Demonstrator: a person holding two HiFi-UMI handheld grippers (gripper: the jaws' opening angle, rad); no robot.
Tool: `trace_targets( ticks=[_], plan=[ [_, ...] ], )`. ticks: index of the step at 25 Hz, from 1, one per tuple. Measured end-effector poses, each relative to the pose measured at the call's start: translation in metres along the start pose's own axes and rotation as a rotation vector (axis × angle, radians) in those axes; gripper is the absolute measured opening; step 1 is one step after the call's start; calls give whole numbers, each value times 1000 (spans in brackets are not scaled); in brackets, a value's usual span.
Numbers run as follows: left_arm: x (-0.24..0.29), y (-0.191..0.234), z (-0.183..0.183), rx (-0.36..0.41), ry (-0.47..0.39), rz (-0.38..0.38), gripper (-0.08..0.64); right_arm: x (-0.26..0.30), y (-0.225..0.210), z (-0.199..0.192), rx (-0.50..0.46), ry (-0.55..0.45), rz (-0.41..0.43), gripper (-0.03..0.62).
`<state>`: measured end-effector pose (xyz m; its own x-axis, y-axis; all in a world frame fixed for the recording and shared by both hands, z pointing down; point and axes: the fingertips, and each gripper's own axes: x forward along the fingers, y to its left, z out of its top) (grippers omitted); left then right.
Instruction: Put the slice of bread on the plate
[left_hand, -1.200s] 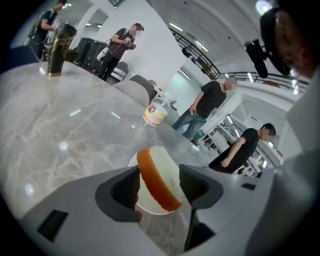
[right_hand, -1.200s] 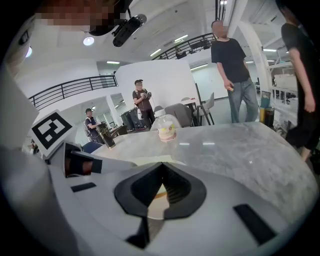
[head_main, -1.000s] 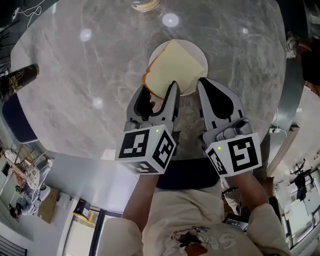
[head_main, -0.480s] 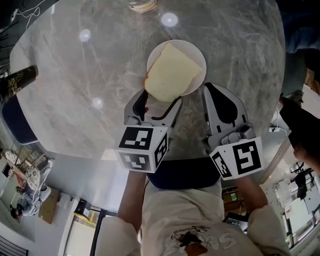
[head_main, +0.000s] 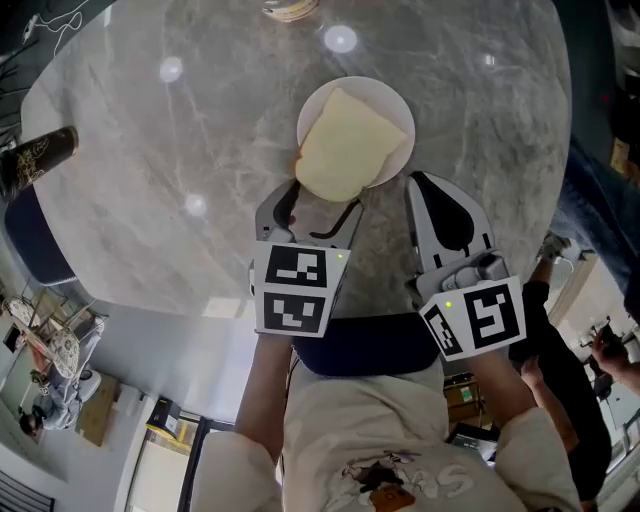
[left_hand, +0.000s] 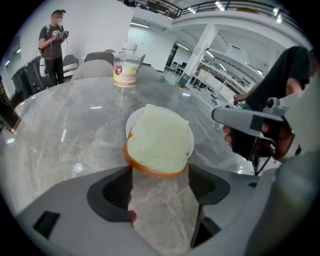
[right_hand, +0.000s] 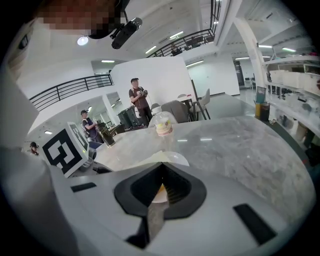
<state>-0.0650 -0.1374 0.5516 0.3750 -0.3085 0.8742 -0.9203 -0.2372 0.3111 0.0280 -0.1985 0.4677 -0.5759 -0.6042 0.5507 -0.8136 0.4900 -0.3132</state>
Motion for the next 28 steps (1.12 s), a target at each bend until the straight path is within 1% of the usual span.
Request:
trace_targets(
  ticks=[7,11,15,20,24,28],
  plan=[
    [-5,4,-7,17,23,13,354,-4,-3,-2,6,3,-13,5],
    [-11,6,-10,-17,6,11,343,-6,-2,-4,13,10,-16,5],
    [-20,10,-12,-77,-29,23,271,-9,1,-5,15,13,-20,5],
    [-29,10,-13,-104,-49,5,259,-14,4,-2,7,10,-26,5],
    [-39,10,-12,-127,-80,10,198,-18,8,1,-4,1,-29,5],
    [-53,12,-15,-149,-117,36,98,-26,15,4,-8,-5,-27,5]
  ],
)
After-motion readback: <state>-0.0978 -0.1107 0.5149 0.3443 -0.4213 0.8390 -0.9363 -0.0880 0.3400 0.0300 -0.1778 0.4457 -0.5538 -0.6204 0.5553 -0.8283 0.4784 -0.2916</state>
